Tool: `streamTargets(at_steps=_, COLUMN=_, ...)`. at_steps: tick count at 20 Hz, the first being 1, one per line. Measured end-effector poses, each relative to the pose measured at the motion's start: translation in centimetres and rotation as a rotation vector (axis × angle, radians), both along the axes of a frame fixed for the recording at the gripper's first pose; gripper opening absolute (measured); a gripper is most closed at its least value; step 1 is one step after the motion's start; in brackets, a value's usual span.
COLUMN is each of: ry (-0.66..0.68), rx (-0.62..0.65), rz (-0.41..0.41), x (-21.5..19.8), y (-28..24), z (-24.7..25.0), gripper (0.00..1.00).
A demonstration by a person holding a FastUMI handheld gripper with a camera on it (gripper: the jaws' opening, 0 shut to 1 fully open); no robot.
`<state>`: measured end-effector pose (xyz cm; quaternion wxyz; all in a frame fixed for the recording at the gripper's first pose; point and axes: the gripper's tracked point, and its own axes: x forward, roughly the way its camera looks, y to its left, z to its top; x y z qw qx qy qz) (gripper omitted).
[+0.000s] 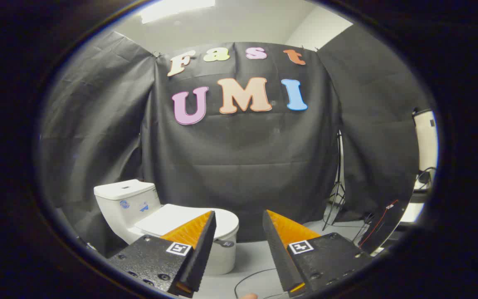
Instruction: Open the toilet lid.
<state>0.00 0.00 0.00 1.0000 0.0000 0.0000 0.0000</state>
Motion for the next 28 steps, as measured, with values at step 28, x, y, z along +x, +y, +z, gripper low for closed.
streamTargets(at_steps=28, ry=-0.009, rx=0.039, rz=-0.031, x=-0.7, y=0.1, z=-0.2, gripper=0.77)
